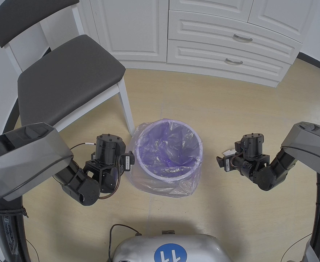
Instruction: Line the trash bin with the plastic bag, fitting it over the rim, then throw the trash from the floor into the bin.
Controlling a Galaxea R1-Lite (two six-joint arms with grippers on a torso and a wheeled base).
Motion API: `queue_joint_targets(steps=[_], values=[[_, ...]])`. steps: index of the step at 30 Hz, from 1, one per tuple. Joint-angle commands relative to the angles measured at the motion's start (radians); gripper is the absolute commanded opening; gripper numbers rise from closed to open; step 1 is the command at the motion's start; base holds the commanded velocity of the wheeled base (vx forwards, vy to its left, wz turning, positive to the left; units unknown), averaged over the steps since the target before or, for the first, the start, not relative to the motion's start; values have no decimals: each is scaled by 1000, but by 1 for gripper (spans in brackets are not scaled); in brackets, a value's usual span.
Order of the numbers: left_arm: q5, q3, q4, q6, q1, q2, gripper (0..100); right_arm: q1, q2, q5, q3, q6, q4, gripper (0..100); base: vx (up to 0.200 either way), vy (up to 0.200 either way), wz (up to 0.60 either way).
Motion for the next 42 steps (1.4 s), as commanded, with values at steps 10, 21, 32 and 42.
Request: queue_joint_targets(steps=[10, 21, 32, 42], values=[[-80, 7, 45, 4, 72, 0, 100, 6, 201, 230, -183, 328, 0, 100, 0, 0, 0], [-117, -13, 71, 6, 105, 57, 100, 18, 358, 237, -318, 338, 9, 100, 0, 0, 0], [-137, -14, 74, 6, 102, 114, 100, 27, 352, 161, -448, 338, 311, 100, 0, 0, 0], [-140, -152, 119, 0, 73, 249, 100, 30, 345, 155, -431, 327, 310, 100, 0, 0, 0]])
